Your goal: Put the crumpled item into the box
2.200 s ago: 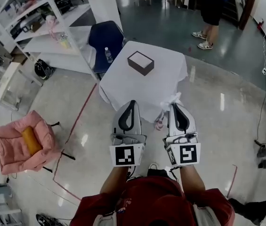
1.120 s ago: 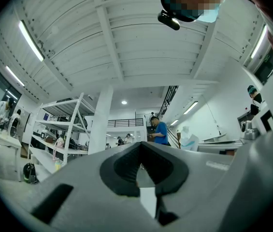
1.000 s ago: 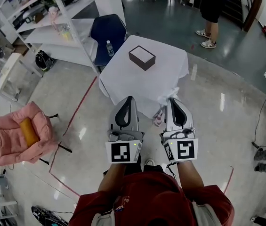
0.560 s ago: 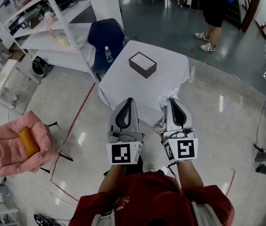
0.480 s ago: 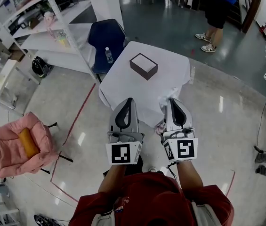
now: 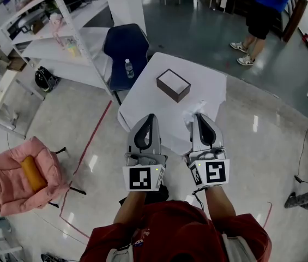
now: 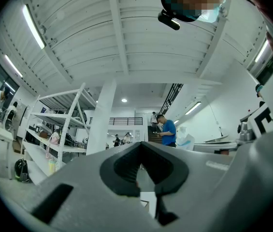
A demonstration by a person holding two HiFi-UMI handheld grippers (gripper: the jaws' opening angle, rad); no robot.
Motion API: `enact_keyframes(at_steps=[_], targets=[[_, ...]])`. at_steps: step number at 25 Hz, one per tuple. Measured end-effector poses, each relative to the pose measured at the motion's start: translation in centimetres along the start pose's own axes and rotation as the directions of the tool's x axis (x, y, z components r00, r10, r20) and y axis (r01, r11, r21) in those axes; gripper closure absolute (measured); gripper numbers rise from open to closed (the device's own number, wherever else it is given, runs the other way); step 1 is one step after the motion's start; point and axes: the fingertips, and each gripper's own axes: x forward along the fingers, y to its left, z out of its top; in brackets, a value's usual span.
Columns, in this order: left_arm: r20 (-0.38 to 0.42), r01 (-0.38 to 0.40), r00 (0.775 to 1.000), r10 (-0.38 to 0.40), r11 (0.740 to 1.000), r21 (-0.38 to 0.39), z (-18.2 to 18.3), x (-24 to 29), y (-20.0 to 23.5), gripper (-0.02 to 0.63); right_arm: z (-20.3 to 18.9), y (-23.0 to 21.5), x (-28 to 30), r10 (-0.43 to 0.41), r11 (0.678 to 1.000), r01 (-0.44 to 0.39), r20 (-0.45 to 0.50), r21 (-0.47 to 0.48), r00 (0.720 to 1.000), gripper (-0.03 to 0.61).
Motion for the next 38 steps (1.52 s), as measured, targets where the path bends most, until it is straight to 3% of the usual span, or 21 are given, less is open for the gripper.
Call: enact_keyframes(at_steps=[18, 26, 38], targets=[[-0.018, 0.089, 0.996, -0.089, 0.996, 0.004, -0.8, 6.9, 7.3, 0.611, 0.0, 1.6, 9.9, -0.044, 0.998, 0.044, 0.007, -0.048, 0.999, 0.575], [-0.024, 0.083, 0.996, -0.084, 0.996, -0.027, -1.6, 8.9, 10.1, 0.611, -0.5, 1.7, 12.8, -0.061, 0.997, 0.062, 0.015, -0.046, 0.998, 0.575], [-0.043, 0.085, 0.995, -0.086, 0.996, -0.032, -4.2, 15.0, 9.6, 0.611, -2.5, -3.2, 17.0, -0.076, 0.997, 0.077, 0.008, -0.029, 0.997, 0.575]])
